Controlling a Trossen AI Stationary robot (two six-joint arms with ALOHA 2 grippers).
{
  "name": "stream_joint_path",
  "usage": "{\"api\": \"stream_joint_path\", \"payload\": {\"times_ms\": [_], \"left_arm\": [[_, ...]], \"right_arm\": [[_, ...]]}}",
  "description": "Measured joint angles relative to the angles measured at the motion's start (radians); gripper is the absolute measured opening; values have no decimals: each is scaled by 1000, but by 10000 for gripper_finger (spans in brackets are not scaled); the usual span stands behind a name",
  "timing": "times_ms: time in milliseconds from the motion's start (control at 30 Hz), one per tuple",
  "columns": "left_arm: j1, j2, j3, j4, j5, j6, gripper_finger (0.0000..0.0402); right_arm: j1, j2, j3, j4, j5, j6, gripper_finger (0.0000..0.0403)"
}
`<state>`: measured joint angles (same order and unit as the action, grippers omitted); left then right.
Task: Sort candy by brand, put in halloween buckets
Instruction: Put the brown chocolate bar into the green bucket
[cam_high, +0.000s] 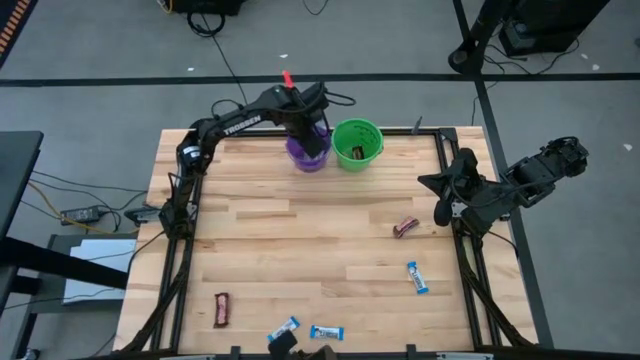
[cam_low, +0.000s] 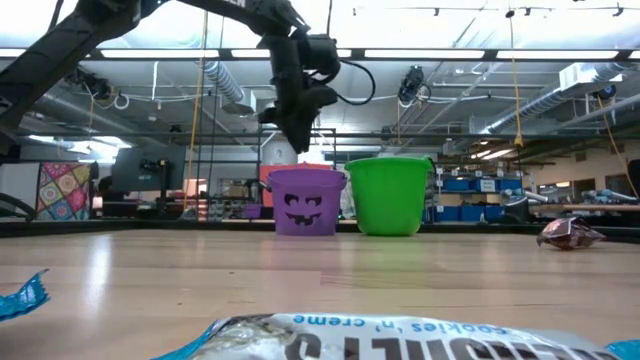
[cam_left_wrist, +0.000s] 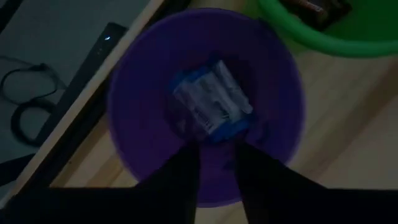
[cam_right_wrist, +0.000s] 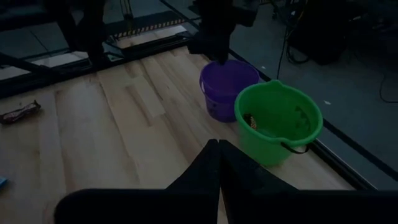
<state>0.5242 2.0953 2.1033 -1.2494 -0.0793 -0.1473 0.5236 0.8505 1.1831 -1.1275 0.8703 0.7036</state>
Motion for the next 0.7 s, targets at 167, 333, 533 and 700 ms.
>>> {"api": "stream_joint_path", "payload": {"times_ms": [167, 333, 533, 700], "left_arm": [[-31, 0, 13, 28, 383, 11, 131], [-127, -8, 57, 219, 661, -44, 132], [-264, -17, 185, 511, 696, -138, 132], [-325, -57, 231, 819, 686, -202, 132]], "right_arm": [[-1, 0, 0, -39, -4, 29, 16], [-12, -1, -47, -144, -70, 116, 16], [-39, 0, -221, -98, -333, 165, 16], [-83, 0, -389, 18, -542, 127, 16]]}}
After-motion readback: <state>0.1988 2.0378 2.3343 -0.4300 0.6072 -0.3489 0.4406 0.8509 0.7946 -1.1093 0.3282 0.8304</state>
